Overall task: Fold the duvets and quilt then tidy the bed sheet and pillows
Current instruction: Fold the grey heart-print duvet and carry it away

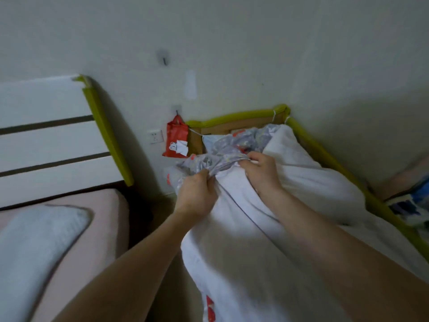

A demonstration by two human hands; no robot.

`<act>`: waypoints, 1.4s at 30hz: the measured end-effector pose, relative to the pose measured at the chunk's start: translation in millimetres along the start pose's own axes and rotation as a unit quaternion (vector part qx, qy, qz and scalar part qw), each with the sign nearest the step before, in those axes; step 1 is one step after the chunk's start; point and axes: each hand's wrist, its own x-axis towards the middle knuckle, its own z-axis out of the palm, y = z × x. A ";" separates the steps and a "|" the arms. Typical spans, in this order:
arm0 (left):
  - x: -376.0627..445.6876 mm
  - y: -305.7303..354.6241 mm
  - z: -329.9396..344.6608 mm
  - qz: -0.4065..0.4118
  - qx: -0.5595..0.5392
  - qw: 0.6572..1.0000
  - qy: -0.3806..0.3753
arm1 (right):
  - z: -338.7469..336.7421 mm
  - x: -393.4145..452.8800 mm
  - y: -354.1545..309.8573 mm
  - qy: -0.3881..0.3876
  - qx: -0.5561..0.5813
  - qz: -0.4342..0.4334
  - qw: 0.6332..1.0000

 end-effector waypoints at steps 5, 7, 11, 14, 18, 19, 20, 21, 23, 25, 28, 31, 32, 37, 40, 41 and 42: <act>-68.6 -3.0 -123.9 -0.023 0.001 0.991 0.132 | 47.9 -83.7 -123.0 -0.044 0.064 -0.060 0.995; -105.3 -4.4 -182.4 -0.034 -0.013 0.977 0.211 | 75.3 -123.1 -180.3 -0.076 0.086 -0.099 0.988; -230.4 -20.9 -320.5 -0.056 -0.006 0.926 0.374 | 143.2 -259.2 -297.2 -0.173 0.150 -0.158 0.960; -305.9 -26.5 -394.7 -0.077 0.014 0.892 0.446 | 177.6 -337.0 -359.9 -0.233 0.180 -0.178 0.939; -434.2 -30.9 -490.3 -0.113 0.092 0.823 0.549 | 221.1 -474.0 -444.6 -0.326 0.233 -0.198 0.895; -471.0 -29.2 -516.7 -0.127 0.111 0.800 0.576 | 228.0 -515.2 -469.6 -0.354 0.247 -0.213 0.876; -513.5 -26.5 -543.2 -0.138 0.134 0.768 0.611 | 236.3 -560.5 -494.2 -0.396 0.267 -0.227 0.849; -553.8 -19.3 -567.8 -0.145 0.160 0.736 0.641 | 240.3 -602.9 -518.4 -0.422 0.287 -0.241 0.825; -626.8 -3.1 -610.0 -0.157 0.226 0.670 0.690 | 241.4 -679.5 -559.3 -0.474 0.327 -0.259 0.776; -690.0 11.6 -640.2 -0.184 0.272 0.612 0.720 | 243.1 -749.3 -588.4 -0.500 0.351 -0.276 0.742; -783.8 -5.1 -653.6 -0.377 0.286 0.558 0.681 | 262.7 -843.4 -587.6 -0.559 0.311 -0.336 0.691; -858.0 -30.8 -622.8 -0.598 0.242 0.551 0.528 | 294.5 -899.1 -533.2 -0.655 0.116 -0.427 0.613; -875.0 -36.1 -609.3 -0.642 0.231 0.556 0.475 | 305.5 -909.0 -510.2 -0.687 0.059 -0.443 0.573; -906.7 -47.6 -552.3 -0.702 0.239 0.578 0.341 | 323.6 -918.1 -408.7 -0.770 -0.070 -0.458 0.438; -885.4 -63.9 -538.7 -0.705 0.237 0.598 0.298 | 345.0 -891.0 -372.9 -0.775 -0.107 -0.455 0.426; -868.5 -76.5 -534.0 -0.705 0.234 0.608 0.280 | 357.5 -873.1 -363.6 -0.771 -0.127 -0.456 0.426; -854.4 -87.7 -533.7 -0.703 0.233 0.618 0.264 | 368.1 -857.4 -357.3 -0.766 -0.140 -0.460 0.428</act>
